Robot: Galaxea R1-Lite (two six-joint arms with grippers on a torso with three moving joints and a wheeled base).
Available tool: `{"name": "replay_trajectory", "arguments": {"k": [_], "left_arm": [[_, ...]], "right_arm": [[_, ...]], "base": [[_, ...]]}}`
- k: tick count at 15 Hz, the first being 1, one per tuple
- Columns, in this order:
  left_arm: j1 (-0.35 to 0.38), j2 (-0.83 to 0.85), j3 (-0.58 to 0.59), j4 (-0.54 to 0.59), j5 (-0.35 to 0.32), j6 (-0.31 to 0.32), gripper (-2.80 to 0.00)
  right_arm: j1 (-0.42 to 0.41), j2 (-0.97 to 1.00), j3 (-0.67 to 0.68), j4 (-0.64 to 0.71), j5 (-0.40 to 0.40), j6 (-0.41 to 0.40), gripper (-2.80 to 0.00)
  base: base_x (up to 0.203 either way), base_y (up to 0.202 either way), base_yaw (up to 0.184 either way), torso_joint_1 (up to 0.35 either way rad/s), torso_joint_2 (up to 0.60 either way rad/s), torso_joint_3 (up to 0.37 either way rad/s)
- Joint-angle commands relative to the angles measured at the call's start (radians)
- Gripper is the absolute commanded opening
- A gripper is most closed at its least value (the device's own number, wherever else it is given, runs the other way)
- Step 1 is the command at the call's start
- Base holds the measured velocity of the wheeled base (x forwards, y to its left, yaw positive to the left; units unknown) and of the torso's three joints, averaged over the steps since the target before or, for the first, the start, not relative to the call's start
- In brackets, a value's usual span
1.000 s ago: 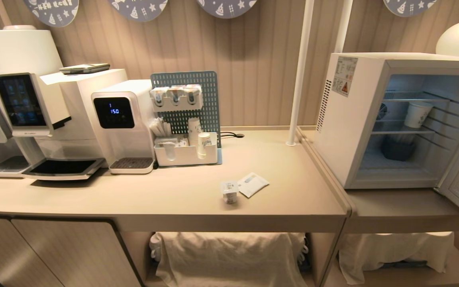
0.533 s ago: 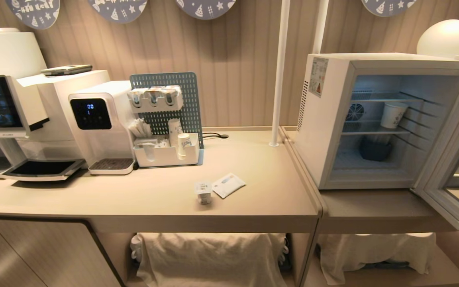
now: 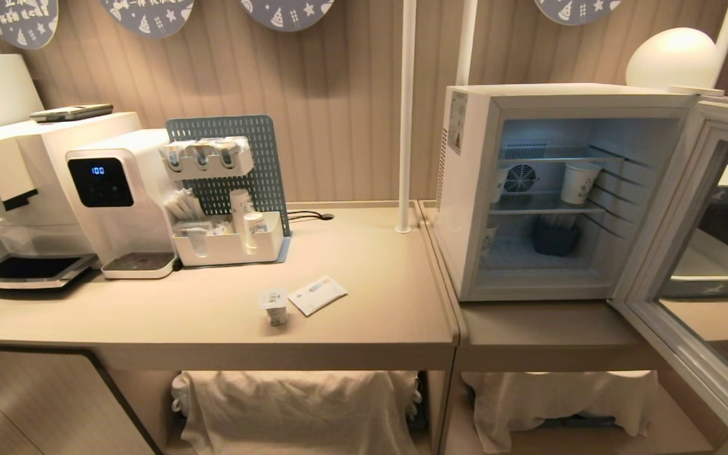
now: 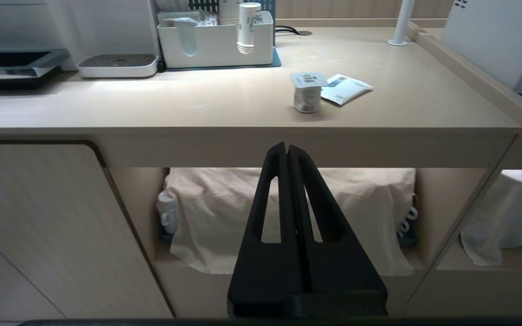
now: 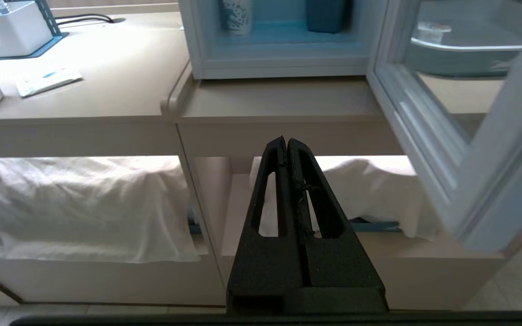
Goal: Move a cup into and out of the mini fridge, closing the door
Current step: Close the freezer door
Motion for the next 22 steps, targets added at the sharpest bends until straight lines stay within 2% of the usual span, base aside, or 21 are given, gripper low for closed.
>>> {"name": "replay_trajectory", "arguments": {"k": [1,22], "left_arm": [[0.000,0.001,0.003,0.000,0.000,0.000,-2.80],[0.000,0.001,0.003,0.000,0.000,0.000,-2.80]], "right_arm": [[0.000,0.002,0.001,0.002,0.001,-0.001,-2.80],[0.000,0.002,0.000,0.002,0.001,-0.002,-2.80]], "base": [[0.000,-0.197,-0.002,0.002,0.00,0.006],[0.000,-0.193,0.000,0.002,0.00,0.002]]}}
